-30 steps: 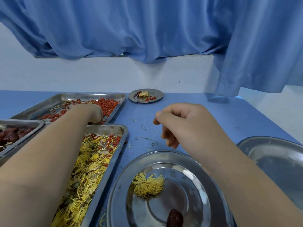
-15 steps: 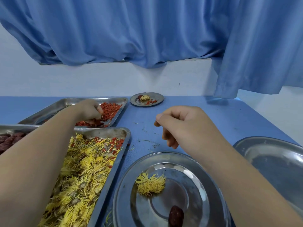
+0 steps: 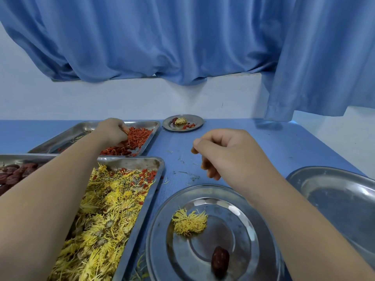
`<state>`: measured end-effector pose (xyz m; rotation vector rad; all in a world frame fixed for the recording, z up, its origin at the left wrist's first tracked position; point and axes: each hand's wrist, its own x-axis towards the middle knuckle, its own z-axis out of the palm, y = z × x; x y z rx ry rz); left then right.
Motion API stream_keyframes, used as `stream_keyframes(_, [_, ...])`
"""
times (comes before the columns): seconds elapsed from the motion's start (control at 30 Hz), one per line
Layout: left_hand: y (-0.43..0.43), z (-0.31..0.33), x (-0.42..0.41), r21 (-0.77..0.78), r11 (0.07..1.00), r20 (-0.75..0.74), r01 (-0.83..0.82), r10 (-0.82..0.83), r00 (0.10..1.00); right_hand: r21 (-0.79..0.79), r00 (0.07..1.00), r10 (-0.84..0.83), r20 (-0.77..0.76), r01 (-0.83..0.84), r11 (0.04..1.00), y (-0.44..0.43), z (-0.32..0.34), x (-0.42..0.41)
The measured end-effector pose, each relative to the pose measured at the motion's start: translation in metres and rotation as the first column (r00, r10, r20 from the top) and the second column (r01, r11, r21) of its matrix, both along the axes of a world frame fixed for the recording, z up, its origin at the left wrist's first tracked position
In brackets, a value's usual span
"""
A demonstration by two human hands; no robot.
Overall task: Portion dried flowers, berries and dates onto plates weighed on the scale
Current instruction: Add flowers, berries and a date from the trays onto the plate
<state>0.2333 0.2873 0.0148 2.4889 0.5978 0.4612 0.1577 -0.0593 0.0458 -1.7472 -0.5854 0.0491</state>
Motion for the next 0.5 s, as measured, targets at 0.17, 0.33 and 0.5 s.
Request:
stream_keyframes(0.17, [-0.022, 0.018, -0.022, -0.286, 0.941, 0.066, 0.183, -0.171, 0.983, 0.003, 1.000, -0.022, 0.006, 0.022, 1.000, -0.003, 0.007, -0.002])
stream_keyframes(0.33, [-0.063, 0.046, -0.052, -0.455, 0.824, 0.152, 0.338, -0.303, 0.941, 0.096, 0.998, -0.056, 0.029, 0.053, 0.994, -0.013, 0.027, -0.012])
stream_keyframes(0.5, [-0.126, 0.070, -0.098, -0.564, 0.679, 0.215, 0.469, -0.428, 0.878, 0.279, 0.998, -0.027, 0.053, 0.012, 0.960, -0.037, 0.055, -0.035])
